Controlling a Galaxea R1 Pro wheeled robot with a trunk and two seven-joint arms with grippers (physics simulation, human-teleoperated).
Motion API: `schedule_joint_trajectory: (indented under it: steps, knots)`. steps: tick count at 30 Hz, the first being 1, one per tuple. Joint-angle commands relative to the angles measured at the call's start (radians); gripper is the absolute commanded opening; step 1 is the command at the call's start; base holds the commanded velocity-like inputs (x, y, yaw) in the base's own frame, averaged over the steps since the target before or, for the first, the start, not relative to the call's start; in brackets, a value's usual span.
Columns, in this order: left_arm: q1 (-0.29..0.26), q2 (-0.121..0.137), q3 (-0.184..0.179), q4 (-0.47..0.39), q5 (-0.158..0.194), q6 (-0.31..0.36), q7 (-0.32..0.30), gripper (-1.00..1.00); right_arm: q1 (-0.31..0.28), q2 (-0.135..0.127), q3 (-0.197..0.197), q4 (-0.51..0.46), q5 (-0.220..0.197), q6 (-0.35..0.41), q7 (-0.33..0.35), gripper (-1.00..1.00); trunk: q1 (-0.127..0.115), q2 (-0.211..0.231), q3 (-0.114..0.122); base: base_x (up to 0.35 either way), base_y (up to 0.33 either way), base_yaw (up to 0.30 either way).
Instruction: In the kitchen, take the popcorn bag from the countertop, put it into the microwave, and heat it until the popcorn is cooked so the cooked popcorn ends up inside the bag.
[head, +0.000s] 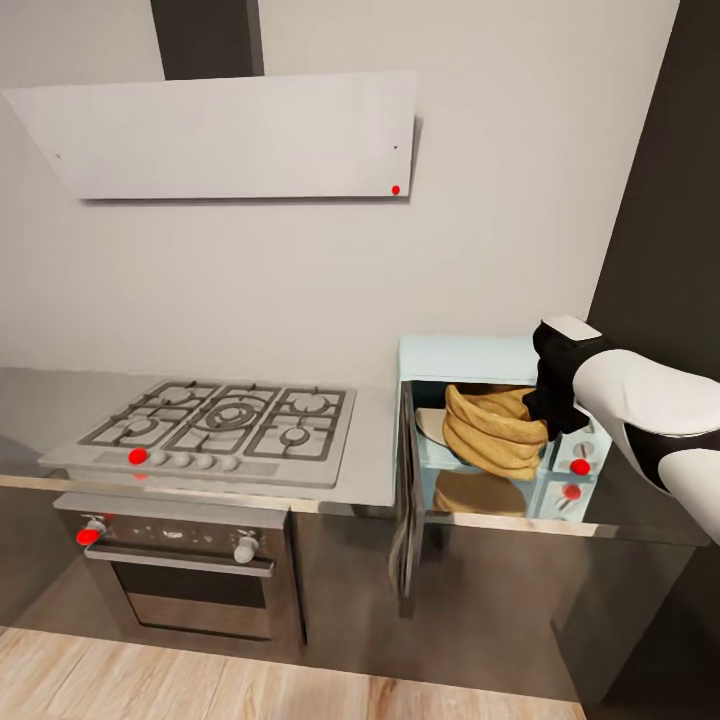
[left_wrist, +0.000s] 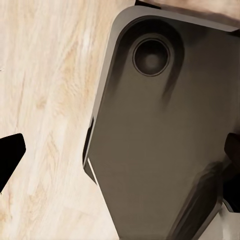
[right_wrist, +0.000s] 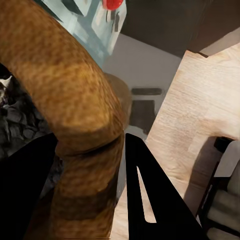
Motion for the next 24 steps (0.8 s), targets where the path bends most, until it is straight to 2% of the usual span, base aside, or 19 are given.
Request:
schedule_joint_trajectory:
  steps: [1, 24]
  knots:
    - [-0.001, 0.001, 0.003, -0.001, 0.0, 0.002, 0.002, 1.0, -0.001, 0.0, 0.006, -0.001, -0.011, 0.01, -0.005, -1.0, 0.0, 0.0, -0.001, 0.132, 0.081, 0.0]
    - [-0.001, 0.001, 0.003, -0.001, 0.0, 0.002, 0.002, 1.0, -0.001, 0.0, 0.006, -0.001, -0.011, 0.009, -0.005, -1.0, 0.0, 0.0, -0.001, 0.021, 0.004, 0.0]
